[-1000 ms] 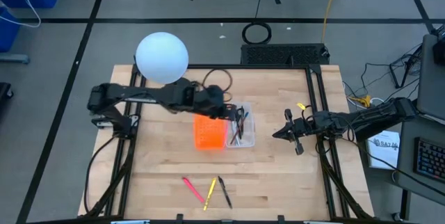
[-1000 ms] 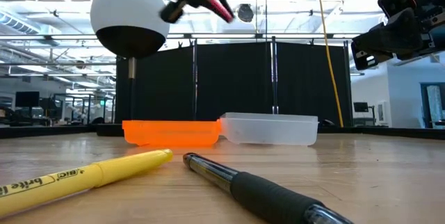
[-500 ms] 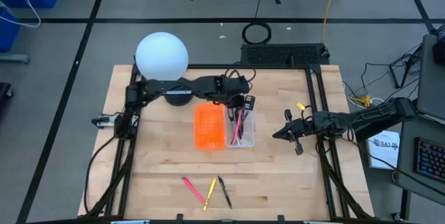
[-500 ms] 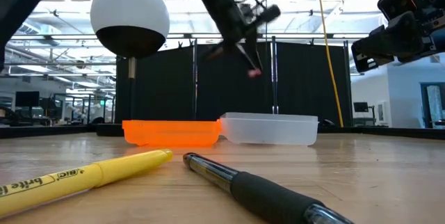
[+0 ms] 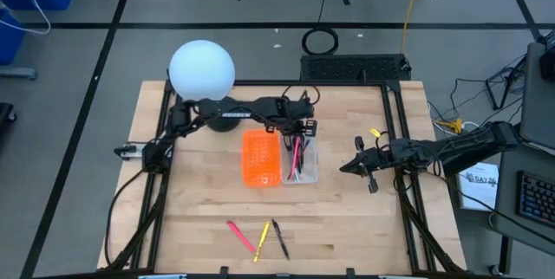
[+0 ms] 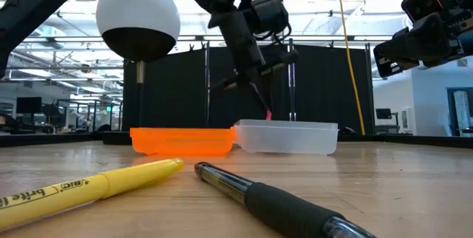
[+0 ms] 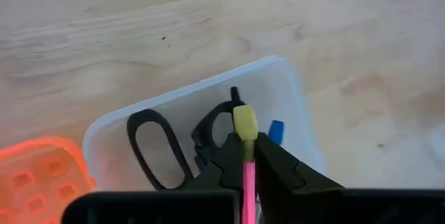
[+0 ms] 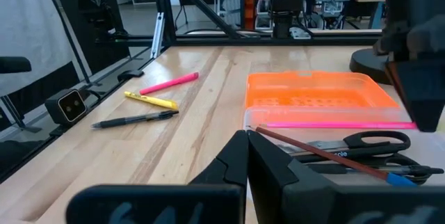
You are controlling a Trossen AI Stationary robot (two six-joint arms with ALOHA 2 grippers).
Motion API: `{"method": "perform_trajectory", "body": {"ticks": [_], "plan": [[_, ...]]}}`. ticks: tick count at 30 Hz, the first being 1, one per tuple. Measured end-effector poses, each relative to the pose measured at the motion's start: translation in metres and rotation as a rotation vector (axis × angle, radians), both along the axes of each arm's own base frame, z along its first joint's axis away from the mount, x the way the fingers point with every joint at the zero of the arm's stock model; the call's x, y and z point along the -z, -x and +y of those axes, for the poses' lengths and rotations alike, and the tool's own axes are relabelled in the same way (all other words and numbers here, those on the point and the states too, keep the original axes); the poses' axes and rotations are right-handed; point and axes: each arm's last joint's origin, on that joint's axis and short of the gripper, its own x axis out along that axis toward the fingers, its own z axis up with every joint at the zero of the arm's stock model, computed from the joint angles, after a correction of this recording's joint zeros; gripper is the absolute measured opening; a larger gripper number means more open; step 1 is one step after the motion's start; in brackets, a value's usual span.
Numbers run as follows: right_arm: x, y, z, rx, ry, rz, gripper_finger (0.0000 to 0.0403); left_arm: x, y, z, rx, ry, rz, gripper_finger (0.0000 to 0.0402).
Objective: Pick & place school supplies into a supply box
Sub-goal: Put the pink pencil into the orange supply box, then put the black pen into the orange supply box
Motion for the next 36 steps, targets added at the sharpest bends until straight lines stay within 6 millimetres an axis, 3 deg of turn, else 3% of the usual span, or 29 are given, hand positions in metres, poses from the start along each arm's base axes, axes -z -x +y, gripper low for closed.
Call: {"method": "perform_trajectory", "body": {"ticks": [16, 23, 30, 36], "plan": [[0.0, 0.0, 0.0, -0.001, 0.0, 0.0, 0.0, 0.023, 0.0, -0.002, -0.004, 0.032, 0.092, 0.0018], [0.0, 0.0, 0.0, 0.0, -0.001, 0.0, 0.0, 0.02, 0.001, -0.004, 0.054, 0.07, 0.08, 0.0089], [0.001, 0.0, 0.0, 0.001, -0.008, 0.014, 0.0, -0.032, 0.015, -0.007, 0.127, 0.013, -0.003, 0.0137], [0.004, 0.0, 0.0, 0.003, -0.018, 0.044, 0.0, -0.122, 0.054, -0.03, 0.356, -0.239, -0.112, 0.0131]]}}
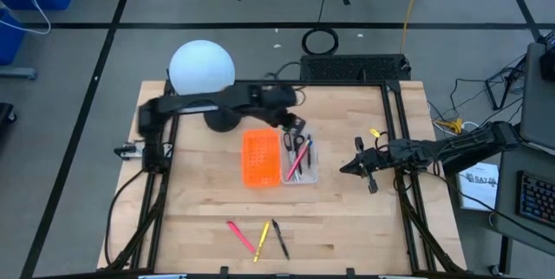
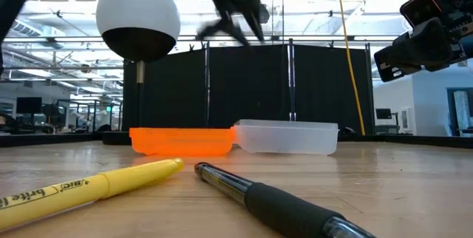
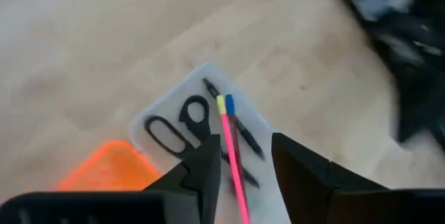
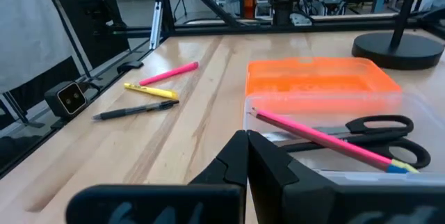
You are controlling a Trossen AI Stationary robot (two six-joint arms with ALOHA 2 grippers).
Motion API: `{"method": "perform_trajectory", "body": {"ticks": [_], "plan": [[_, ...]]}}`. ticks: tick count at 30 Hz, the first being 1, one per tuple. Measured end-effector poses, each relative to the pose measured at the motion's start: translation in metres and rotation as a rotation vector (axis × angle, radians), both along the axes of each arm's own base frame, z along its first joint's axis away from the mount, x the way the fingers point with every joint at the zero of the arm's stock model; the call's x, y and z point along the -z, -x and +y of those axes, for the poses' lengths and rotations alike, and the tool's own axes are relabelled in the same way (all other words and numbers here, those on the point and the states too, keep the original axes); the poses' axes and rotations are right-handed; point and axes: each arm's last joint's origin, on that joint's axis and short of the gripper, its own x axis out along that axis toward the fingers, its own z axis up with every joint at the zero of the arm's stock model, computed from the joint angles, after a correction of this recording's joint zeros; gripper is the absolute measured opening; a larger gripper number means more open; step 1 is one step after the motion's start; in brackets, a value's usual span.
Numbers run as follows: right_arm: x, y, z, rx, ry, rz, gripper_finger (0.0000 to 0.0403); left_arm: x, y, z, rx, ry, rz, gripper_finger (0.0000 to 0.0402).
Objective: Pick & place school supplies into a supply box
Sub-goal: Put the black pen into the orange supply box
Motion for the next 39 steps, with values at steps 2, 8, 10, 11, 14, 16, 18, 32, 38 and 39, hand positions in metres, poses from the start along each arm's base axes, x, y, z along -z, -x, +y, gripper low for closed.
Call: {"method": "perform_trajectory", "body": {"ticks": [2, 8, 10, 11, 14, 16, 18, 32, 38, 39], "plan": [[0.0, 0.0, 0.0, 0.001, -0.001, -0.004, 0.0, -0.027, 0.018, -0.014, 0.068, -0.098, -0.021, 0.0121], [-0.002, 0.0, 0.0, 0.001, 0.005, -0.022, 0.0, -0.094, 0.085, -0.077, 0.419, -0.369, -0.073, 0.0048], [-0.002, 0.0, 0.0, -0.001, 0.02, -0.027, 0.0, -0.105, 0.106, -0.1, 0.519, -0.445, -0.095, 0.0014], [-0.003, 0.0, 0.0, -0.002, 0.022, -0.031, 0.0, -0.108, 0.117, -0.109, 0.565, -0.476, -0.097, 0.0009], [-0.004, -0.001, 0.0, -0.002, 0.023, -0.042, 0.0, -0.113, 0.151, -0.133, 0.686, -0.612, -0.128, 0.0008], [-0.003, -0.001, 0.0, -0.001, 0.023, -0.042, 0.0, -0.112, 0.175, -0.143, 0.743, -0.706, -0.135, 0.0005], [-0.003, -0.001, 0.0, -0.001, 0.024, -0.037, 0.0, -0.109, 0.193, -0.147, 0.765, -0.785, -0.185, 0.0005], [-0.013, -0.002, 0.0, 0.007, 0.076, -0.152, 0.0, -0.018, 0.267, -0.09, 0.737, -1.086, -0.794, 0.0002], [-0.021, -0.002, -0.001, 0.031, 0.097, -0.243, 0.0, 0.055, 0.269, -0.079, 0.657, -0.908, -0.722, 0.0001], [-0.021, -0.002, -0.001, 0.031, 0.096, -0.242, 0.0, 0.066, 0.269, -0.079, 0.66, -0.893, -0.702, 0.0001]]}}
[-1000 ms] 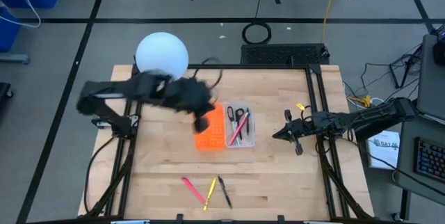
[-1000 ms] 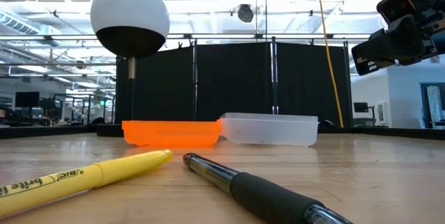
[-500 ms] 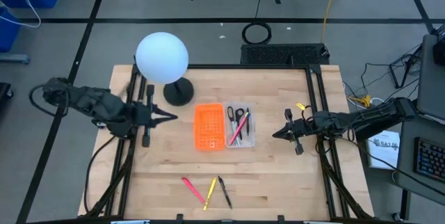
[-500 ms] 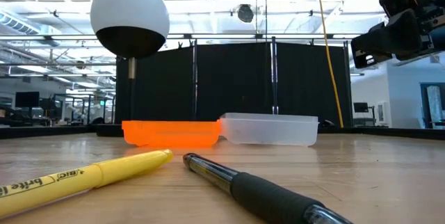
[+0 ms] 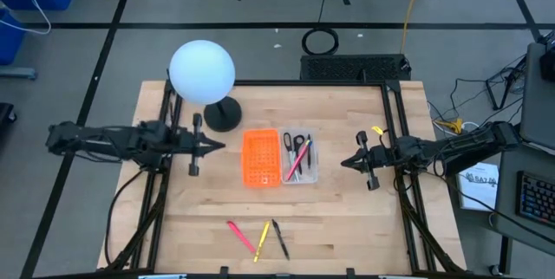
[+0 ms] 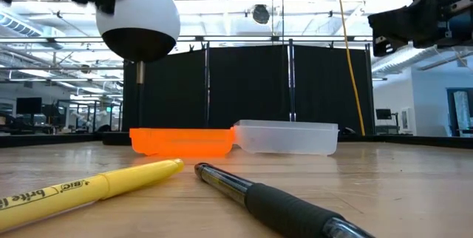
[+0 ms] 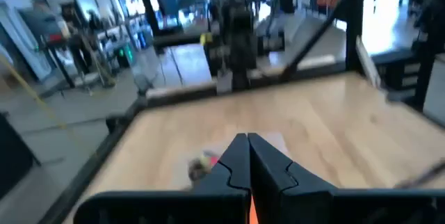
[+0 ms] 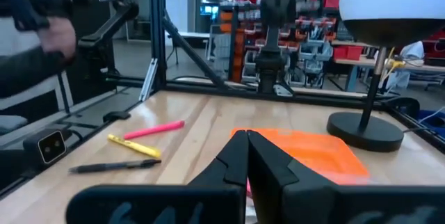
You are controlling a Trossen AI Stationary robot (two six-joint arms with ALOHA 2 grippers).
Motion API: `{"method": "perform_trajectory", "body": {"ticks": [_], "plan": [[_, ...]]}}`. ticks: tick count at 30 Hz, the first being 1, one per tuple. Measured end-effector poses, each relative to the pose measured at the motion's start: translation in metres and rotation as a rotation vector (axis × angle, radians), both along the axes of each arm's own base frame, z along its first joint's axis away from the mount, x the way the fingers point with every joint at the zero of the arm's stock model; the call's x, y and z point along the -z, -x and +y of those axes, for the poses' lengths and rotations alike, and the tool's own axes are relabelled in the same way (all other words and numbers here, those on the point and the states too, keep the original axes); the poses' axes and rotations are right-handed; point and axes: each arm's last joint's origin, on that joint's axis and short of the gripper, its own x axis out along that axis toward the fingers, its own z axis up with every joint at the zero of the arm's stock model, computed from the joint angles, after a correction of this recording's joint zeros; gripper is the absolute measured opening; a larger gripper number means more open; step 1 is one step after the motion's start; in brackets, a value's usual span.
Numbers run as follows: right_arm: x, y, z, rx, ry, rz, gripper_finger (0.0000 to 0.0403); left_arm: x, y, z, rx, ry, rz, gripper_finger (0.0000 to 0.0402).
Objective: Pick & place school supplies into a supply box
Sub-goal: Put the black pen into the orange supply box
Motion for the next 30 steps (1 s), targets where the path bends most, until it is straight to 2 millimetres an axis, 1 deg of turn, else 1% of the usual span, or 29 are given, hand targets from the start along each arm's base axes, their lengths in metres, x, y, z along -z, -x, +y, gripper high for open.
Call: {"method": "perform_trajectory", "body": {"ticks": [4, 5, 6, 8, 10, 13, 16, 17, 21, 25, 26, 27, 30], "plan": [[0.001, 0.0, 0.0, 0.003, -0.001, 0.007, 0.0, 0.041, 0.002, 0.0, 0.001, -0.037, 0.048, 0.0001], [0.001, -0.001, 0.0, 0.017, -0.008, 0.01, 0.0, 0.047, 0.003, 0.0, 0.0, -0.047, 0.045, 0.0001], [0.001, -0.001, -0.001, 0.031, -0.018, 0.015, 0.0, 0.049, 0.005, 0.0, 0.001, -0.05, 0.034, 0.0001], [0.002, -0.002, -0.002, 0.077, -0.034, 0.026, 0.0, 0.045, 0.01, 0.0, 0.032, -0.037, -0.01, 0.0001], [0.004, -0.002, -0.003, 0.117, -0.039, 0.039, 0.0, 0.043, 0.016, -0.002, 0.08, -0.034, -0.001, 0.0001], [0.006, -0.003, -0.004, 0.137, -0.054, 0.062, 0.0, 0.043, 0.028, -0.005, 0.113, -0.057, 0.013, 0.0001], [0.008, -0.004, -0.004, 0.149, -0.087, 0.081, 0.0, 0.041, 0.039, -0.007, 0.148, -0.071, -0.051, 0.0], [0.009, -0.005, -0.004, 0.15, -0.094, 0.088, 0.0, 0.042, 0.041, -0.007, 0.155, -0.073, -0.062, 0.0], [0.013, -0.006, -0.003, 0.152, -0.101, 0.124, 0.0, 0.061, 0.046, -0.007, 0.158, -0.074, -0.031, 0.0], [0.013, -0.009, -0.004, 0.172, -0.131, 0.126, 0.0, 0.078, 0.045, -0.006, 0.131, -0.023, 0.01, 0.0007], [0.016, -0.01, -0.004, 0.179, -0.145, 0.164, 0.0, 0.081, 0.044, -0.006, 0.118, -0.012, 0.024, 0.0011], [0.014, -0.013, -0.003, 0.181, -0.147, 0.223, 0.0, 0.083, 0.044, -0.005, 0.108, -0.006, 0.026, 0.0015], [-0.017, -0.031, 0.005, 0.18, -0.146, 0.312, 0.0, 0.085, 0.042, -0.005, 0.085, 0.017, 0.047, 0.0025]]}}
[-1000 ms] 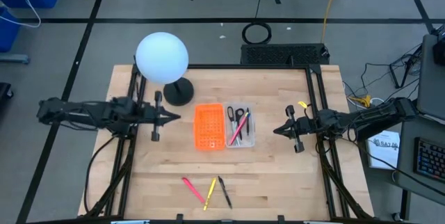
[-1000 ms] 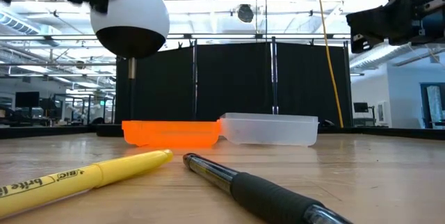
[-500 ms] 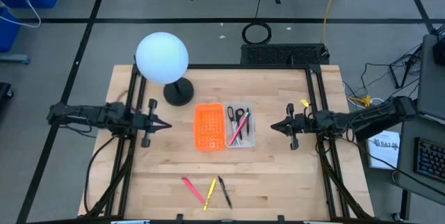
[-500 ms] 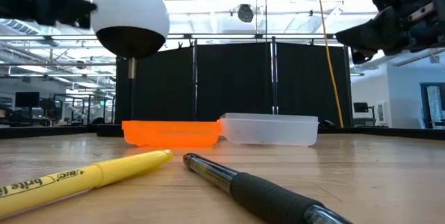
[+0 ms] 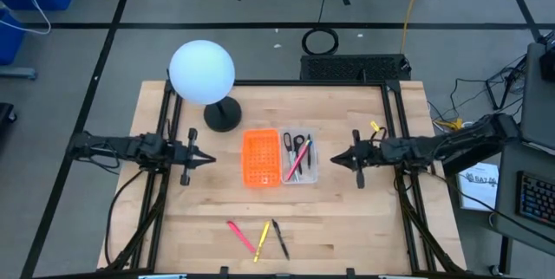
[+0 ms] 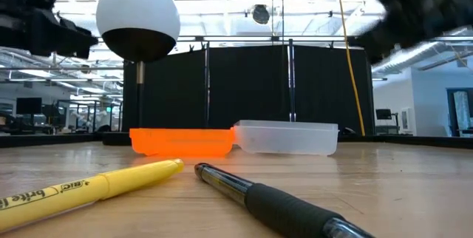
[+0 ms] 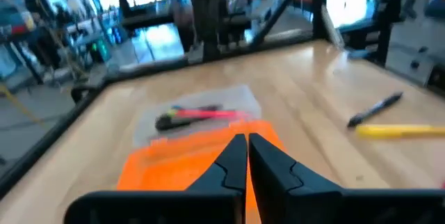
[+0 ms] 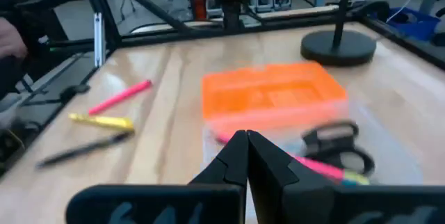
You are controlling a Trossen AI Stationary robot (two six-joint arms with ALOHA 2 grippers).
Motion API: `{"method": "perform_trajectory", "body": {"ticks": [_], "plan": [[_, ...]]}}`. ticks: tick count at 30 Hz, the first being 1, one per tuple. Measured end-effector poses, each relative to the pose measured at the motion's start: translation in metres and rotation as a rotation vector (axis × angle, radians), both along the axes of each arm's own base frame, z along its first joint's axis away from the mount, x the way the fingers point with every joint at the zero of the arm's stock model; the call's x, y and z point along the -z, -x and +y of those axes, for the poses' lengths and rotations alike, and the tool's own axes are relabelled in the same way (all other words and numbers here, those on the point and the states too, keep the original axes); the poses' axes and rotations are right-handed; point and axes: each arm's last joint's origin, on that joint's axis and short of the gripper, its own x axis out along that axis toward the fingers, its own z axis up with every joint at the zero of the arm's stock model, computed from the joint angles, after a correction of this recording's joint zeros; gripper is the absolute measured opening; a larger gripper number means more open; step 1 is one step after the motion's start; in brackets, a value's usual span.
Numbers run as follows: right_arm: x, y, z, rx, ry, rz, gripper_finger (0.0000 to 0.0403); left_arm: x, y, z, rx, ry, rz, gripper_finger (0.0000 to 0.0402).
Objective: Pick & place school supplies into a supply box
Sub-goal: Put the black pen into the orange supply box
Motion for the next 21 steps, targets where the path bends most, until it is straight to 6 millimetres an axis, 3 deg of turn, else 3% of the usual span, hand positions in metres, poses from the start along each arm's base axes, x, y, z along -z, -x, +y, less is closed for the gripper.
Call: {"method": "perform_trajectory", "body": {"ticks": [4, 9, 16, 21], "plan": [[-0.048, -0.032, 0.02, -0.052, 0.009, 0.09, 0.0, 0.0, 0.0, 0.0, -0.008, 0.017, 0.003, 0.0026], [-0.105, -0.078, 0.062, -0.065, -0.01, 0.25, 0.0, 0.0, 0.0, 0.0, -0.008, 0.022, 0.007, 0.001], [-0.135, -0.146, 0.131, -0.002, -0.181, 0.51, 0.0, 0.001, -0.001, 0.0, -0.01, 0.04, 0.015, 0.0021], [-0.123, -0.193, 0.166, 0.065, -0.41, 0.626, 0.0, 0.001, -0.001, 0.0, -0.017, 0.035, 0.016, 0.0043]]}}
